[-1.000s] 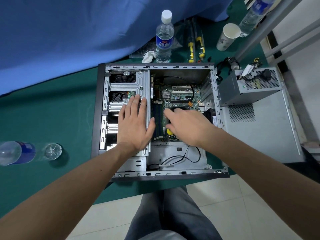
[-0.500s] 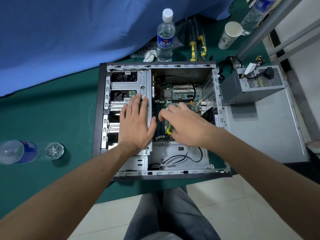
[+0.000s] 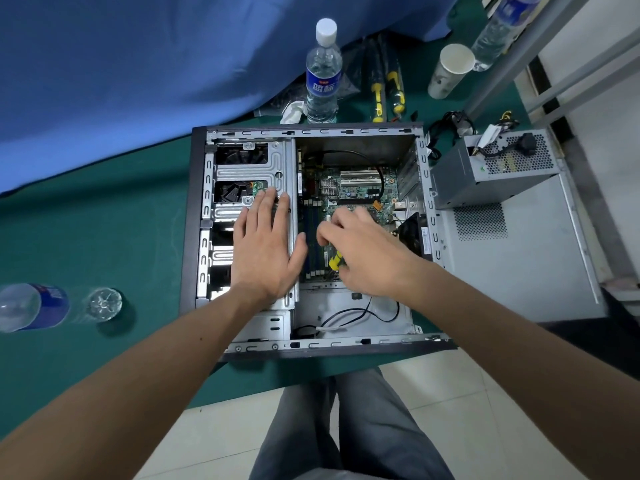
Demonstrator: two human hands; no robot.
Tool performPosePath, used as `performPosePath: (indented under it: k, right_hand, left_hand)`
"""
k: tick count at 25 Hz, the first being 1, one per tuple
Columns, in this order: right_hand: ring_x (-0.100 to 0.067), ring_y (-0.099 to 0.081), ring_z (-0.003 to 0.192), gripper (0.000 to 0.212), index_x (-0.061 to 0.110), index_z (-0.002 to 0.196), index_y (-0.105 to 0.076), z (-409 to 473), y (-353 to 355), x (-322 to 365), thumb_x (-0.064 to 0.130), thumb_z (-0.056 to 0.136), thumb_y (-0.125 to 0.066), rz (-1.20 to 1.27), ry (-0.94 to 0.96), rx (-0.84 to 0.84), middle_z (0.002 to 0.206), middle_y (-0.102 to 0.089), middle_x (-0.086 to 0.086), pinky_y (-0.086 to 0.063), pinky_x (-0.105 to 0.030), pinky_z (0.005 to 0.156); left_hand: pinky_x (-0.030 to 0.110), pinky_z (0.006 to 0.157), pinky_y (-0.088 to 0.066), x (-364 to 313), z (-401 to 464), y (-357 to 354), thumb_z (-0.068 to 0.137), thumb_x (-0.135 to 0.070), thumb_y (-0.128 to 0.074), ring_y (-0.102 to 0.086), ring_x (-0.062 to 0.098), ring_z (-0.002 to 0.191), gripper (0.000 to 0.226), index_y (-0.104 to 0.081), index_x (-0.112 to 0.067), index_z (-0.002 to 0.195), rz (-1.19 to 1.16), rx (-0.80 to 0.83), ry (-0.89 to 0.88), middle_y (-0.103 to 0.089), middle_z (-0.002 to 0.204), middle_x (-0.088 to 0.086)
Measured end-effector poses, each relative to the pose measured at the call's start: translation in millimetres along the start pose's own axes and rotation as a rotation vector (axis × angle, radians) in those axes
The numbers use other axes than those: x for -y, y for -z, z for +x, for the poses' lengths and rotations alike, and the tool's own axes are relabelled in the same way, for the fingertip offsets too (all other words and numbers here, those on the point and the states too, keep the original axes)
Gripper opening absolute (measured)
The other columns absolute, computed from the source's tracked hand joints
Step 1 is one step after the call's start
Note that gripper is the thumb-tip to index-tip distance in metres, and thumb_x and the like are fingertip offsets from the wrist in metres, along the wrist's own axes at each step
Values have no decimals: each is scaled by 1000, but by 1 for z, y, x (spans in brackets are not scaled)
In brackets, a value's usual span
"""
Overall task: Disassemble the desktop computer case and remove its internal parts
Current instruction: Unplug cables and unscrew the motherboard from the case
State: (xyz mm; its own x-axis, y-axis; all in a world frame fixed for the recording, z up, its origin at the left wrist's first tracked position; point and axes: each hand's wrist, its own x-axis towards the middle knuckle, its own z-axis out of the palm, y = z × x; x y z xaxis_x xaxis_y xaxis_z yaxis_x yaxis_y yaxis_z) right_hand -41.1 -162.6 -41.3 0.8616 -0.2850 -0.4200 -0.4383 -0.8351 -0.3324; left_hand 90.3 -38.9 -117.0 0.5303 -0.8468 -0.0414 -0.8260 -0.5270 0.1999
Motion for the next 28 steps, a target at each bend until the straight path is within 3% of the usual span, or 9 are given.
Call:
performPosePath:
  k: [3,5,8,12,14,17,21,24,28]
  right_hand:
    - [-33,-58,91,30,15,119,-43,1,-6,5,39,101,-44,-126,-192,-83,114,-47,-11,-45,-39,65]
    - [-30,-54,93,19,17,117,-43,1,-7,3,24,100,-48,-82,-83,-116,111,-46,-7,-46,-39,69]
    - [-20,-37,103,45,24,117,-43,-4,-5,-1,4,82,-62,72,47,-49,109,-40,1,-40,-31,73]
    - [-34,-57,90,35,16,121,-43,-5,-11,7,42,99,-48,-123,-173,-122,114,-46,-12,-42,-38,61]
    - [-32,-56,88,22,15,118,-44,-5,-10,8,27,99,-49,-101,-82,-164,111,-46,-10,-40,-38,64]
    - [-24,-39,102,38,21,114,-46,-10,-7,10,9,82,-62,42,18,-103,111,-42,-3,-42,-38,80]
    - [-34,-53,93,37,15,124,-40,-17,-12,17,41,98,-49,-69,-224,-96,119,-47,-15,-46,-41,68]
    - [-28,-49,88,21,15,119,-40,-20,-9,12,21,100,-48,48,-168,-86,115,-46,-11,-47,-42,72]
    - [-25,-39,109,44,19,119,-42,-27,-4,6,8,82,-63,92,-98,-38,114,-41,-5,-44,-42,90]
  left_hand:
    - [45,119,-14,0,0,0,97,-49,-26,-16,26,148,68,-26,-9,152,4,-1,2,-22,159,14]
    - [44,119,-13,0,0,-1,97,-49,-26,-15,26,148,68,-26,-9,152,-6,0,-2,-22,159,14]
    - [45,119,-14,2,-1,-4,97,-49,-28,-17,27,147,67,-26,-10,151,-17,-14,-9,-22,159,14]
    - [46,119,-15,4,2,-5,97,-51,-27,-17,27,147,68,-26,-11,151,-12,-23,-14,-22,159,14]
    - [45,119,-12,4,1,-5,97,-53,-25,-14,26,148,69,-24,-12,153,-16,-9,-11,-20,160,13]
    - [42,121,-6,4,0,-4,97,-57,-22,-6,23,150,74,-17,-13,156,-10,39,-12,-12,163,10]
    - [42,121,2,9,-3,11,95,-62,-13,4,20,151,75,-11,-21,157,-78,125,-26,-3,165,6]
    - [46,117,17,20,-38,14,94,-67,-3,21,19,148,68,0,-38,156,21,135,23,10,164,4]
    - [56,114,17,28,-66,11,92,-73,-5,28,19,146,70,2,-43,154,50,132,212,9,164,5]
